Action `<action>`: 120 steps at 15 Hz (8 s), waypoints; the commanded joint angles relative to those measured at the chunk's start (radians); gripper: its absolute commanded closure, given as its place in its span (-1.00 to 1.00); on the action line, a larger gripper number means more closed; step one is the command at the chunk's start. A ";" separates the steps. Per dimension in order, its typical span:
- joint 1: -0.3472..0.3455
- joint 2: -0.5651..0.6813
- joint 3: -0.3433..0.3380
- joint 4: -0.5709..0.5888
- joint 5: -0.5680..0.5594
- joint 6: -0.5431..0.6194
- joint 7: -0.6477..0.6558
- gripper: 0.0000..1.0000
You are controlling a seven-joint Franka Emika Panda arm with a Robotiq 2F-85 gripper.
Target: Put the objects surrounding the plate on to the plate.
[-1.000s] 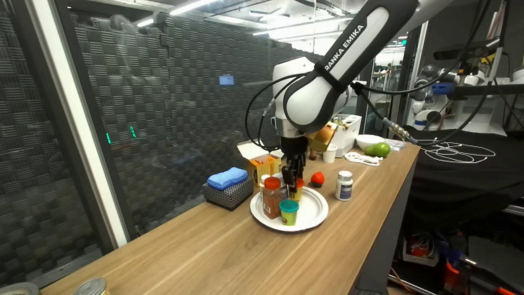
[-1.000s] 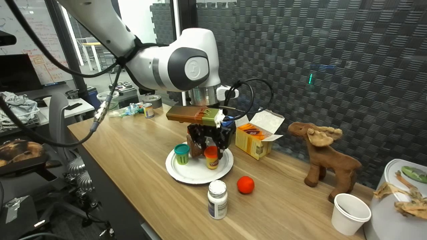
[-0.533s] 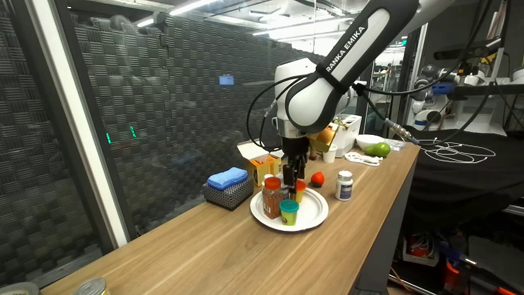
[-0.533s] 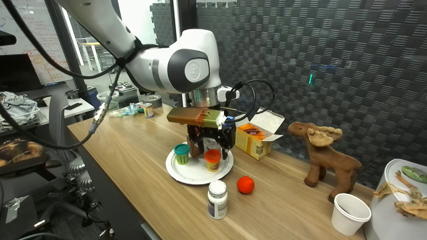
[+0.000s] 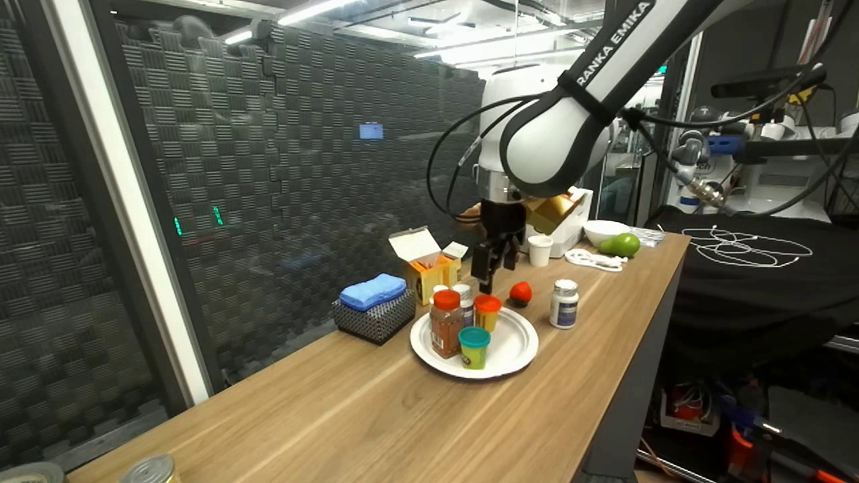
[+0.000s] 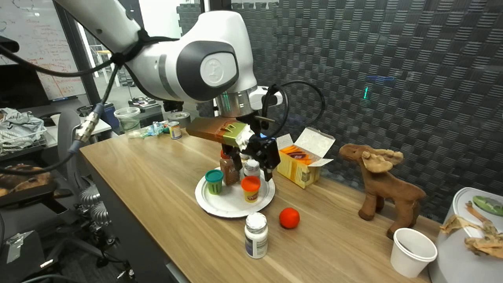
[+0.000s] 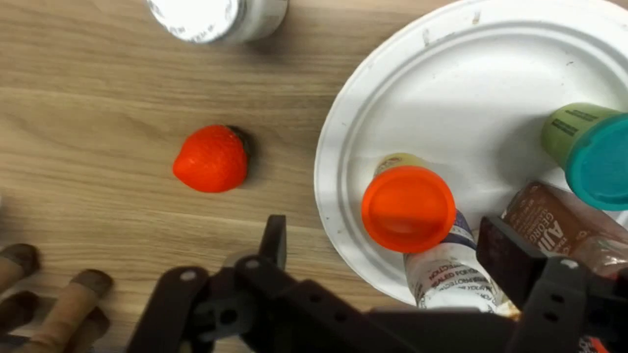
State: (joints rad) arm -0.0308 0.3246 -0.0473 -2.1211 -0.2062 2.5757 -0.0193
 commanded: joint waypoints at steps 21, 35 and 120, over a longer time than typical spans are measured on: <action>-0.019 -0.081 -0.104 -0.040 0.121 -0.204 0.545 -1.00; -0.038 -0.041 -0.134 -0.071 0.166 -0.147 0.541 -0.98; 0.114 -0.148 -0.101 -0.176 -0.031 0.099 0.546 -1.00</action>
State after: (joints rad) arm 0.0652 0.2701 -0.1125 -2.2256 -0.1879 2.6190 0.4946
